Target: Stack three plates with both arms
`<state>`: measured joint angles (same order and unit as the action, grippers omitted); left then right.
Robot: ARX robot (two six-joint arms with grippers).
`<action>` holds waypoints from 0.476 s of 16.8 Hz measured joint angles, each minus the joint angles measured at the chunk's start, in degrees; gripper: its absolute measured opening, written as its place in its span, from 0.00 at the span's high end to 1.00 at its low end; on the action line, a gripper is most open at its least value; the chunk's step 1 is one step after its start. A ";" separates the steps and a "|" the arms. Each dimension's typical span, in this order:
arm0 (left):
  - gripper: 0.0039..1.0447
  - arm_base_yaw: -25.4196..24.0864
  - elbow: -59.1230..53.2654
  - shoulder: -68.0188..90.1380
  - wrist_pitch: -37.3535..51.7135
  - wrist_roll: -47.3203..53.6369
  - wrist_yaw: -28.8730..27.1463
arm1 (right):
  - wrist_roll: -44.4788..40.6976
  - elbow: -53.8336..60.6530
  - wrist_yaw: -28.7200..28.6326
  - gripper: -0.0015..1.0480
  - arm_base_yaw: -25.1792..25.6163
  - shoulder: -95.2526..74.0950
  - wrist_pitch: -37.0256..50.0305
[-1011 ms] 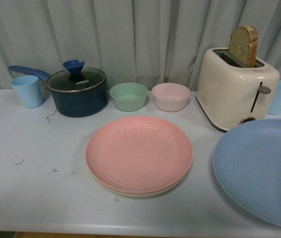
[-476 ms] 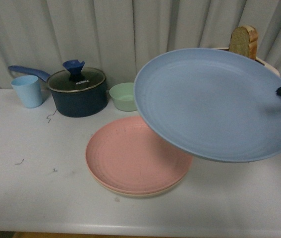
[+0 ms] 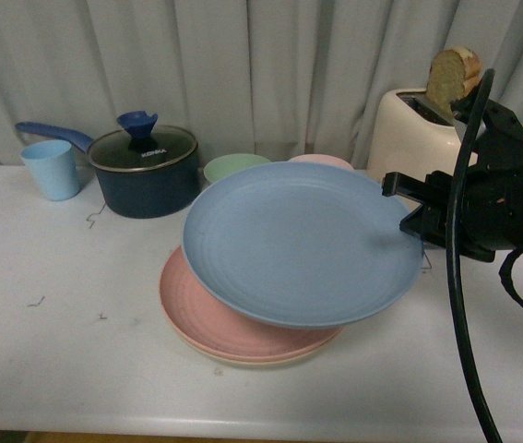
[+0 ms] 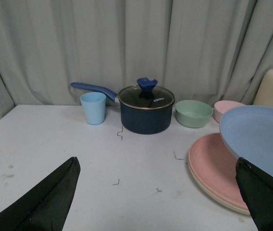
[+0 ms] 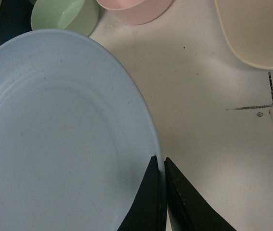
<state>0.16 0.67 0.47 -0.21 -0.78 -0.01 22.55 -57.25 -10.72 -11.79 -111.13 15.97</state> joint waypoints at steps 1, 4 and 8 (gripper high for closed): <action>0.06 0.00 0.00 0.00 0.02 0.00 0.02 | 0.37 -0.90 0.48 0.97 -0.37 -1.36 0.02; 0.06 0.00 0.00 0.00 0.00 -0.02 0.02 | 0.39 -3.91 2.36 0.97 -2.29 -5.18 -0.87; 0.06 0.00 0.00 0.00 0.02 -0.02 0.00 | 0.37 -6.14 3.41 0.97 -4.07 -7.72 -1.49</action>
<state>0.16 0.67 0.47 -0.19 -0.80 -0.01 22.92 -63.40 -7.31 -15.86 -118.85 14.48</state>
